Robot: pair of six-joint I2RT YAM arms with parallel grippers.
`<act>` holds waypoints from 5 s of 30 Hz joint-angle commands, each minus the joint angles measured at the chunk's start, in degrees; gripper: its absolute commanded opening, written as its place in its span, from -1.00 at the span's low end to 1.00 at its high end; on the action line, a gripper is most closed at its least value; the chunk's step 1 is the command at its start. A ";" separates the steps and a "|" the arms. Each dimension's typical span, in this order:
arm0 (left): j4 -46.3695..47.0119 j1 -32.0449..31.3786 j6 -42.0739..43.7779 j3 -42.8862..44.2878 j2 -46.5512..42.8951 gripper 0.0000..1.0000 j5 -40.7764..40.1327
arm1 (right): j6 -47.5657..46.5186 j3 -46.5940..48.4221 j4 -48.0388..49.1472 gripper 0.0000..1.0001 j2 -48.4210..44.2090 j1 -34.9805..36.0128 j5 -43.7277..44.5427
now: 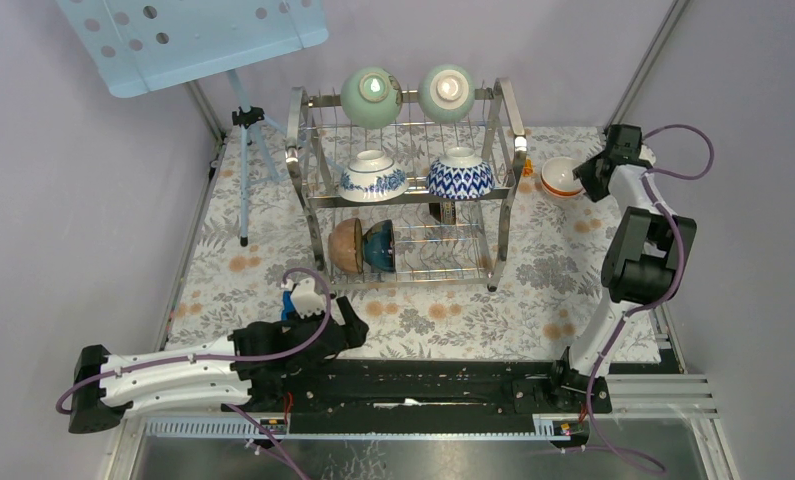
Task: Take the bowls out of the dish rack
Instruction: Place the bowl with the bowl, then pick up the bowl from the dish rack.
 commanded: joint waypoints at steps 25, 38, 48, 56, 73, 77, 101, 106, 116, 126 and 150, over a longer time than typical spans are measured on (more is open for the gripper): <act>-12.77 0.04 2.65 12.19 -5.73 0.98 -8.66 | -3.92 -19.04 -9.12 0.12 -74.23 20.15 -3.20; -20.81 0.04 -9.86 12.01 -15.52 0.98 -10.52 | 9.86 -51.13 1.63 0.27 -94.67 22.20 -38.32; -19.34 0.03 -6.89 10.67 -18.45 0.98 -11.14 | 0.37 -49.82 -2.53 0.26 -93.97 26.31 -35.74; -18.86 0.01 -3.02 15.68 -3.60 0.98 -12.43 | -5.04 -48.73 -2.10 0.24 -85.82 28.88 -34.71; -16.76 0.04 -2.66 13.06 -10.39 0.97 -14.77 | -0.85 -52.82 22.76 0.21 -65.52 64.92 -7.35; -17.02 0.04 -2.61 12.41 -11.70 0.98 -14.97 | 0.41 -56.36 34.85 0.15 -59.14 70.44 -1.62; -17.54 0.04 -2.35 10.86 -14.49 0.97 -15.45 | 3.80 -53.45 75.04 0.20 -28.72 70.32 10.49; -17.54 0.02 -2.35 10.59 -14.54 0.97 -15.27 | 3.43 -53.30 75.83 0.21 -27.85 67.08 6.42; -17.56 0.03 -2.85 10.16 -13.05 0.97 -15.33 | -4.07 -56.31 84.06 0.19 -24.25 60.60 -11.12; -17.63 0.04 -3.18 10.23 -11.24 0.97 -15.02 | -11.03 -55.71 90.24 0.14 -17.85 59.12 -20.59; -17.98 0.04 -4.41 9.71 -7.48 0.98 -15.21 | -13.40 -55.89 105.47 -0.02 -4.52 57.61 -29.11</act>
